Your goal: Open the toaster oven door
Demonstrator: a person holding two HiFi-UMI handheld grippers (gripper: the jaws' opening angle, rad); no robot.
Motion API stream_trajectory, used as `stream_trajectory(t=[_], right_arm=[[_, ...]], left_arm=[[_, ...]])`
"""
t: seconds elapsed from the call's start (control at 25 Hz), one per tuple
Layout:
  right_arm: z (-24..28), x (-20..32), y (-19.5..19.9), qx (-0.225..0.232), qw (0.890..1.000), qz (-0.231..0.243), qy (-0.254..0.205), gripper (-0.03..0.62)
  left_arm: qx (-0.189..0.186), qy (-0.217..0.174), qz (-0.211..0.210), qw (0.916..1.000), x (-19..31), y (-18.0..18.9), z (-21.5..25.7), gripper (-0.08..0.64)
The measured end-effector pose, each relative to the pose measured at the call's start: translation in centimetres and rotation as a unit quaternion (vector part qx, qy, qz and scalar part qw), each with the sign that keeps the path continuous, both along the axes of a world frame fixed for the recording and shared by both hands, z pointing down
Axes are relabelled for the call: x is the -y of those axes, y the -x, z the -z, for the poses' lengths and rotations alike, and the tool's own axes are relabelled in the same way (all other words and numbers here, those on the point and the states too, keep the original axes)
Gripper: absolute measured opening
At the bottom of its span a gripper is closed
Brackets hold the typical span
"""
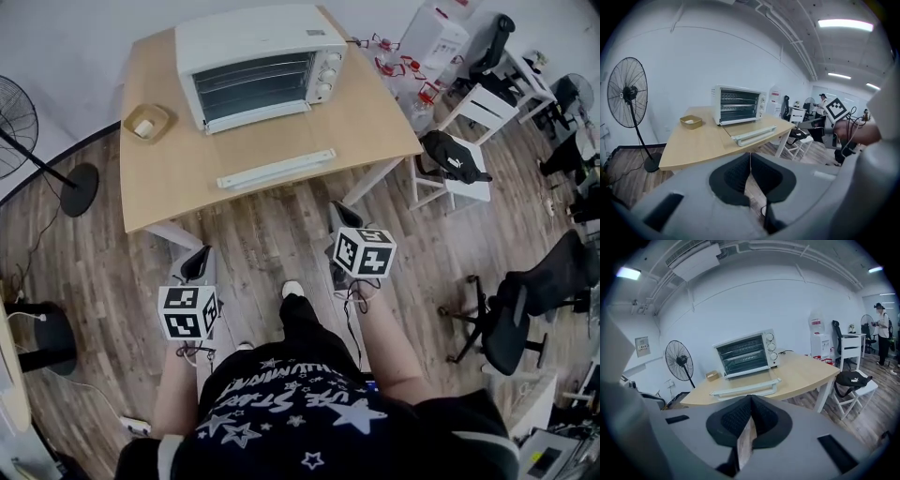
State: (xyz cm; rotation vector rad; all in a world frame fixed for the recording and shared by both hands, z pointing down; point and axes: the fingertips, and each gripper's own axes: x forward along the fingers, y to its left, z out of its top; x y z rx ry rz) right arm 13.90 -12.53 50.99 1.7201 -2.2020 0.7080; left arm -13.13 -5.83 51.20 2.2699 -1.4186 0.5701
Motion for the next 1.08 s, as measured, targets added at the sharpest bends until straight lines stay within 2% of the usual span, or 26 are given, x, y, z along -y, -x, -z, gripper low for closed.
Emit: stream_trajectory(t=[0.4,0.76,1.08], right_arm=[[2.9,-9.3,5.6,-0.02,0.999,0.005,-0.04,0.003],[1.6,-18.1,9.4,-0.029,0.999,-0.014,-0.026,0.003],[0.8,-22.6,12.1,-0.027,0.999,-0.016,-0.019,0.003]], left_arm=[[-0.011,-0.011,-0.033,0.9993,-7.6,4.2,-0.2,0.022],[-0.013,-0.005,-0.066,0.9978,-14.2,7.6,-1.2,0.021],[-0.016,0.004,-0.081,0.9966,-17.3,9.4,-2.1,0.021]])
